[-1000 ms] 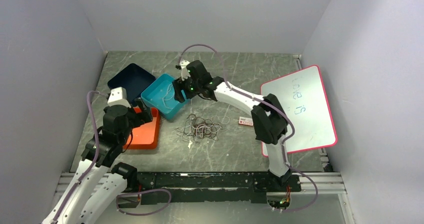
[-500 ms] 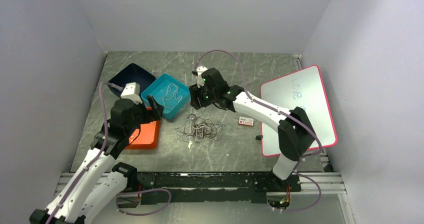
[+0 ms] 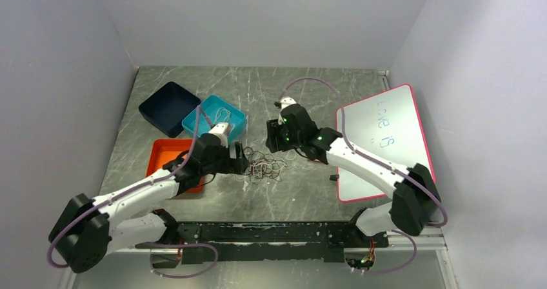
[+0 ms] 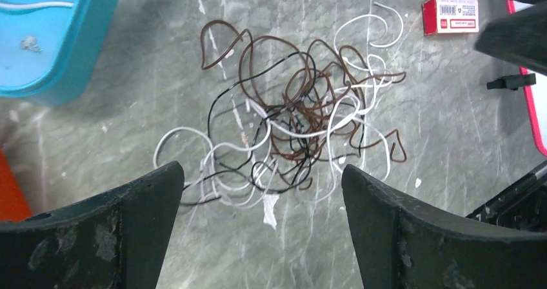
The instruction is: Untangle the cables
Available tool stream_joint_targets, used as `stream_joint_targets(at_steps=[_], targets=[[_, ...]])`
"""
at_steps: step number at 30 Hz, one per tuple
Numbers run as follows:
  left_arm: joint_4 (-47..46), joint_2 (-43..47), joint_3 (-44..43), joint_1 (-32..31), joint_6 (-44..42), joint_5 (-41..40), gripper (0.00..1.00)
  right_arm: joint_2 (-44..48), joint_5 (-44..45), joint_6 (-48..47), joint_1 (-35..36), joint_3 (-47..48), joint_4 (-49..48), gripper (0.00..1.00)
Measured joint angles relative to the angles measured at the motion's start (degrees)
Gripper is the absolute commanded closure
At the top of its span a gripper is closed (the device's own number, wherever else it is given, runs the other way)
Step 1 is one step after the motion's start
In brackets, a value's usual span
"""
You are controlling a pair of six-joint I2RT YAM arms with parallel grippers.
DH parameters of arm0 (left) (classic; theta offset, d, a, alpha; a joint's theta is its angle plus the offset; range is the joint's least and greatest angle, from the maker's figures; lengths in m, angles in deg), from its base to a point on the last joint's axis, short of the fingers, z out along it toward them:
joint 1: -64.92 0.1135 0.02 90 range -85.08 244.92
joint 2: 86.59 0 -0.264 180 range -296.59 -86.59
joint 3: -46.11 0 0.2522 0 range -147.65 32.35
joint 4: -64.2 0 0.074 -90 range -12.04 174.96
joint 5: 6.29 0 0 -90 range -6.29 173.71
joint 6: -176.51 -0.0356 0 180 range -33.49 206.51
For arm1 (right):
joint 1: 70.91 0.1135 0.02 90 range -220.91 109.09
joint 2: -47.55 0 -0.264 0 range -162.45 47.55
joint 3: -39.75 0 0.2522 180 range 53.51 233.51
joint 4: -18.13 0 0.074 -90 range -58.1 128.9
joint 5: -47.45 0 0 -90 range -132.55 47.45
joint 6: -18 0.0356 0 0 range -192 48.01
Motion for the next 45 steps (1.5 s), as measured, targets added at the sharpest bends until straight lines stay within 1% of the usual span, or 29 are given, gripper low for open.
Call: stream_joint_targets(at_steps=[6,13,18,22,27,32,35,38,41,45], targets=[[-6.34,-8.57,-0.33,-2.84,1.36,-0.42,0.04,8.92,8.96,4.42,-0.02,-6.16,1.2,0.44],[-13.46,-19.17,-0.87,-5.16,1.46,0.5,0.05,18.1,15.54,9.09,-0.02,-10.78,3.04,0.44],[-18.67,-26.18,-4.31,-7.13,1.42,3.54,0.06,22.51,18.82,10.51,-0.04,-11.76,4.39,0.44],[-22.16,-28.7,-8.39,-8.72,1.36,5.9,0.05,24.94,21.05,11.45,-0.11,-12.85,6.25,0.44],[-25.05,-28.15,-10.58,-8.92,0.92,7.21,0.05,26.53,22.47,12.5,-0.13,-13.97,7.54,0.44],[-22.18,-25.24,-10.78,-8.92,0.33,5.66,0.03,26.56,22.6,12.55,-0.13,-13.97,8.15,0.44],[-18.14,-20.28,-10.08,-8.9,0.33,2.03,0.02,26.53,21.11,11.87,-0.13,-13.97,7.98,0.44],[-15.13,-14.05,-8.74,-8.9,0.37,-1.31,0.02,25.42,17.11,10.34,-0.13,-13.97,6.93,0.45],[-12.66,-8.0,-7.04,-8.87,0.44,-4.83,0.02,22.32,12.96,9.25,-0.13,-13.97,5.86,0.49],[-9.49,-2.6,-5.05,-8.83,0.81,-9.07,0.02,17.68,7.96,8.24,-0.13,-13.94,5.11,0.5]])
